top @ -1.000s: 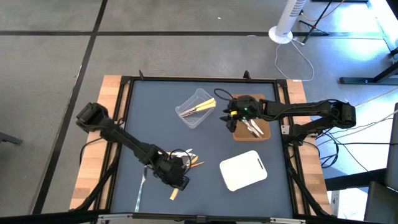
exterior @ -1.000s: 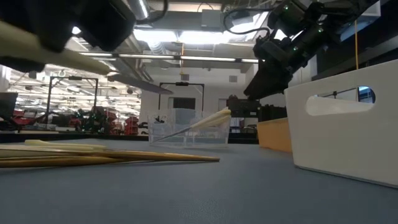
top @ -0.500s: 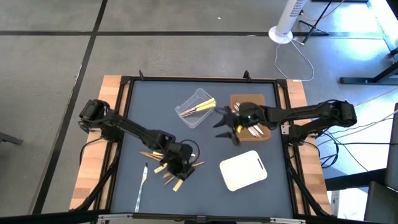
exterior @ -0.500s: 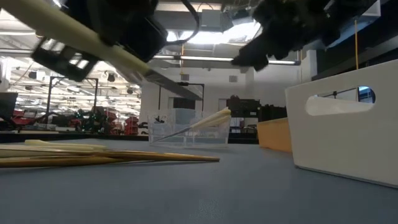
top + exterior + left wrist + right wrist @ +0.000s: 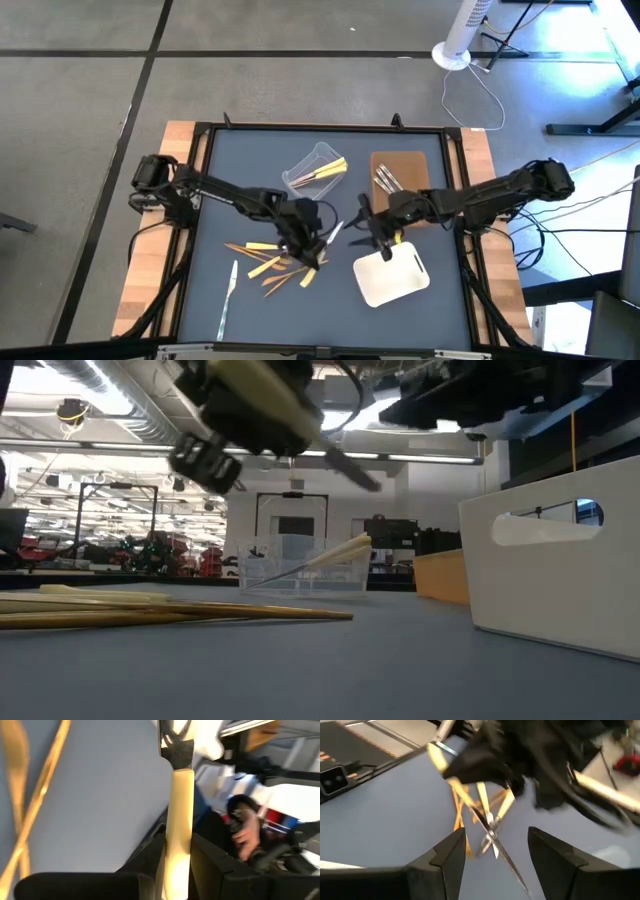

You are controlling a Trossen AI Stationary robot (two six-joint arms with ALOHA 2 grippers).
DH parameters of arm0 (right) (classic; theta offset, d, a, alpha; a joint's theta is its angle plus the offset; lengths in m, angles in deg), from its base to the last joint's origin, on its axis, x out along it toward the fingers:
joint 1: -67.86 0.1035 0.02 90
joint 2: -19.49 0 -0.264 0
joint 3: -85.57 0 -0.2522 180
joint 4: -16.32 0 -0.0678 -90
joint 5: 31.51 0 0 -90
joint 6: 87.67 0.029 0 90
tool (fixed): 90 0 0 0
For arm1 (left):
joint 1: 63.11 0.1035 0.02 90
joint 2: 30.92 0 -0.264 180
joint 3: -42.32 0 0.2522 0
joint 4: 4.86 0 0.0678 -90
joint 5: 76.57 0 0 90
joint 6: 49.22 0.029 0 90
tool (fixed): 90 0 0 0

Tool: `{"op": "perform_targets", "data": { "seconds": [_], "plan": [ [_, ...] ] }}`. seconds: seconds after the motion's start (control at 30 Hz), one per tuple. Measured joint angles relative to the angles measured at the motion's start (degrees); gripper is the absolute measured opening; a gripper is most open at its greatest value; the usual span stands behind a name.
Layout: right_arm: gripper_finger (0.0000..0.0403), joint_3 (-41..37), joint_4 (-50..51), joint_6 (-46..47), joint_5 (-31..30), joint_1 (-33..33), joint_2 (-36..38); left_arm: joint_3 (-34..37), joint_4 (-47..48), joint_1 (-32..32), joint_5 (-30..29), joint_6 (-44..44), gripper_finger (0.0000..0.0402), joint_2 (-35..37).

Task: Sort silverware by color (type)
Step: Put the yellow knife into the transparent bin

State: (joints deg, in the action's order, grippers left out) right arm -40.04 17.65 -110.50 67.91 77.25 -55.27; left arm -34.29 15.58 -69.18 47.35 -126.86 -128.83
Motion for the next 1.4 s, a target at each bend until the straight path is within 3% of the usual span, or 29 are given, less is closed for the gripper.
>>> {"op": "perform_targets", "data": {
  "seconds": [0.37,0.67,0.93,1.4],
  "plan": [
    [0.0199,0.0,-6.8,-12.1,-5.6,5.7,0.0,0.0,-6.8,5.5,2.2,-0.2,0.0075,0.0],
    [0.0199,0.0,-8.6,-15.2,-8.7,6.0,-2.4,-0.1,-13.2,7.0,2.2,-2.3,0.0075,0.0],
    [0.0199,0.0,-15.0,-18.9,-12.6,6.0,-7.3,-0.1,-13.3,7.2,1.8,-3.4,0.0075,0.0],
    [0.0199,0.0,-12.0,-21.1,-16.9,5.9,-7.4,-0.1,-13.7,7.1,1.7,-3.3,0.0075,0.0]
  ]
}}
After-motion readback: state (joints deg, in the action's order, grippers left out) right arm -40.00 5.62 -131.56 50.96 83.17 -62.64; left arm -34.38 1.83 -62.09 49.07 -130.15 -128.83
